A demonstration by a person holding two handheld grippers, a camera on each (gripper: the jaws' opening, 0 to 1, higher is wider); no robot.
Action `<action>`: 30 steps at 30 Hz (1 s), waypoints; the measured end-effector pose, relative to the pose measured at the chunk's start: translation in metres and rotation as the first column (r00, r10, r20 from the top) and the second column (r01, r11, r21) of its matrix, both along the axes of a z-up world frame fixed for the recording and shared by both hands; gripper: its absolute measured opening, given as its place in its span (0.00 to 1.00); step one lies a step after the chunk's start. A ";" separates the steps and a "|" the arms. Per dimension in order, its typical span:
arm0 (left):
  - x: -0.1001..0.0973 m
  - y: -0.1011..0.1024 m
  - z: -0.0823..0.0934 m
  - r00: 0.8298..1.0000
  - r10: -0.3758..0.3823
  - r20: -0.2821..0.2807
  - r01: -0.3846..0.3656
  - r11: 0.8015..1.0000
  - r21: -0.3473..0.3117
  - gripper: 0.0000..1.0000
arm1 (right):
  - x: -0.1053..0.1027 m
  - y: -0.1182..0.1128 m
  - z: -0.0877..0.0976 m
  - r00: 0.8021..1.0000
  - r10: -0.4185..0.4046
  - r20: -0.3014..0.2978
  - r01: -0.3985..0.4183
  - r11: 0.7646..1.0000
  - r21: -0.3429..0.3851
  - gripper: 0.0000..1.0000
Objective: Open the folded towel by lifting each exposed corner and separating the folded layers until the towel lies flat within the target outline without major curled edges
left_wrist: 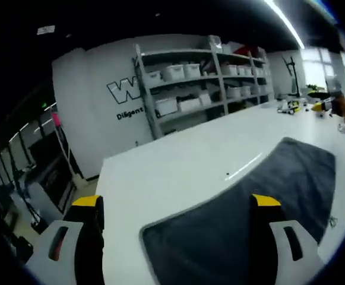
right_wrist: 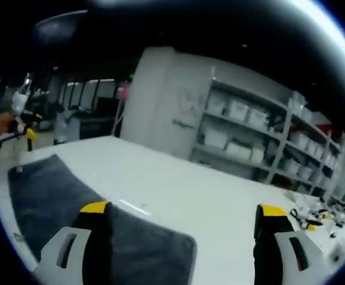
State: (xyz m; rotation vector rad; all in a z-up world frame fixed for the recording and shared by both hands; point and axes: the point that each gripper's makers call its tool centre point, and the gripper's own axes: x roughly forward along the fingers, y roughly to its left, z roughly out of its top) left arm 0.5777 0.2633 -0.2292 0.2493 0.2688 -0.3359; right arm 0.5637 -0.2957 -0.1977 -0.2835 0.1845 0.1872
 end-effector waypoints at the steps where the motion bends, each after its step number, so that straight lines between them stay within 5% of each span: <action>1: -0.010 0.000 0.004 1.000 -0.005 0.018 0.005 1.000 -0.022 0.99 | -0.008 0.003 0.011 0.998 0.008 0.054 -0.007 1.000 -0.011 0.99; 5: -0.057 -0.001 0.011 0.997 -0.001 0.074 0.008 0.995 -0.101 0.99 | -0.053 0.022 0.015 0.995 0.028 0.092 -0.030 0.999 0.022 1.00; 7: -0.079 -0.002 0.010 0.996 -0.002 0.088 0.011 0.995 -0.103 1.00 | -0.075 0.031 0.007 0.997 0.051 0.061 -0.053 0.998 0.028 0.99; 11: -0.120 -0.001 0.007 0.991 0.022 0.134 -0.006 0.993 -0.115 0.99 | -0.113 0.038 0.004 0.994 0.049 0.094 -0.050 0.999 0.009 1.00; 15: -0.151 -0.008 -0.003 0.987 -0.004 0.159 0.028 0.988 -0.151 0.99 | -0.156 0.051 -0.015 0.992 0.082 0.099 -0.091 0.992 0.089 1.00; 19: -0.164 -0.013 -0.012 0.986 -0.035 0.165 0.053 0.993 -0.106 1.00 | -0.173 0.052 -0.024 0.992 0.067 0.105 -0.077 0.992 0.100 1.00; 30: -0.182 -0.014 -0.036 0.985 -0.059 0.160 0.078 0.990 -0.117 1.00 | -0.201 0.044 -0.061 0.995 0.045 0.086 -0.056 0.990 0.129 1.00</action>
